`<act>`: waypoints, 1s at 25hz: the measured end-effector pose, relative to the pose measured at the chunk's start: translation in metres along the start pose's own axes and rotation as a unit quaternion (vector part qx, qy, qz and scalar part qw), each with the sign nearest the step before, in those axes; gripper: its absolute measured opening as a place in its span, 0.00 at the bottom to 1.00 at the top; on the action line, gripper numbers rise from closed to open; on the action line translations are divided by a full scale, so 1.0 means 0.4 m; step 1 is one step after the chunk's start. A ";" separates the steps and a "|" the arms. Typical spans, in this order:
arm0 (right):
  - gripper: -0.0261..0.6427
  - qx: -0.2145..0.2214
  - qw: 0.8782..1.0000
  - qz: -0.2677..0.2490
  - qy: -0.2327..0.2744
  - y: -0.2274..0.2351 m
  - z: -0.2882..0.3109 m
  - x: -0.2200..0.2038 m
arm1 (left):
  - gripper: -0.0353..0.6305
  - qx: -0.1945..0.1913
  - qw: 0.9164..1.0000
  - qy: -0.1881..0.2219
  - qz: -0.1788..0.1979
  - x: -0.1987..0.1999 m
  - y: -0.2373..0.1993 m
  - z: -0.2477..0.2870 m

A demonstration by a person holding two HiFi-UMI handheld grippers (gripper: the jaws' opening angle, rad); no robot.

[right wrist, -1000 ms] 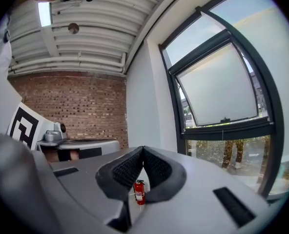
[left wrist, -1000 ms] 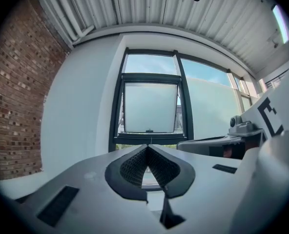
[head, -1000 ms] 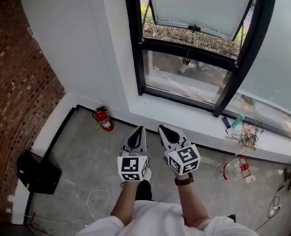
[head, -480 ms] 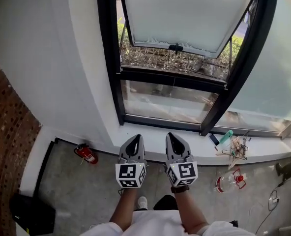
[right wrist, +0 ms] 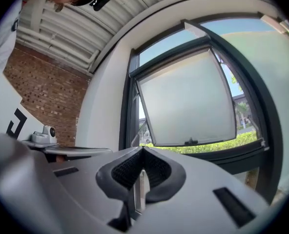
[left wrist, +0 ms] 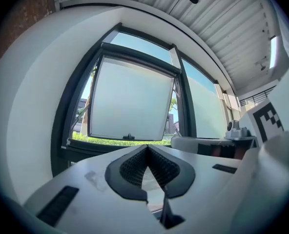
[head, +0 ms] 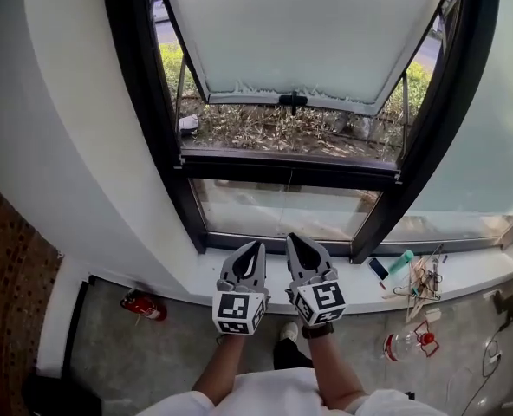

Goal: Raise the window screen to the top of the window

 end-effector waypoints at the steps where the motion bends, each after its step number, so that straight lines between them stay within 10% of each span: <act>1: 0.04 0.011 1.000 0.005 -0.003 0.047 0.037 0.002 | 0.05 0.001 1.000 0.002 0.005 0.010 0.001 0.055; 8: 0.04 0.033 0.999 0.005 0.016 0.297 0.204 0.053 | 0.05 0.027 0.999 0.029 0.037 0.092 -0.007 0.349; 12: 0.04 0.044 0.997 -0.002 -0.056 0.363 0.300 -0.015 | 0.05 0.000 0.998 0.000 0.069 0.049 -0.022 0.467; 19: 0.04 0.014 0.999 0.002 -0.036 0.424 0.394 -0.010 | 0.05 -0.016 0.988 -0.040 0.151 0.051 -0.183 0.627; 25: 0.04 -0.027 0.998 0.013 -0.061 0.473 0.420 -0.078 | 0.05 -0.104 0.951 -0.072 0.284 -0.050 -0.143 0.688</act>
Point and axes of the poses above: the fingertips, and each gripper's own axes: z forward along the fingers, y to its right, x out of its top, the point moved 5 cm from there along -z, backward along the fingers, and after that the axes turned 12 degrees about x, right-handed, at the moved point
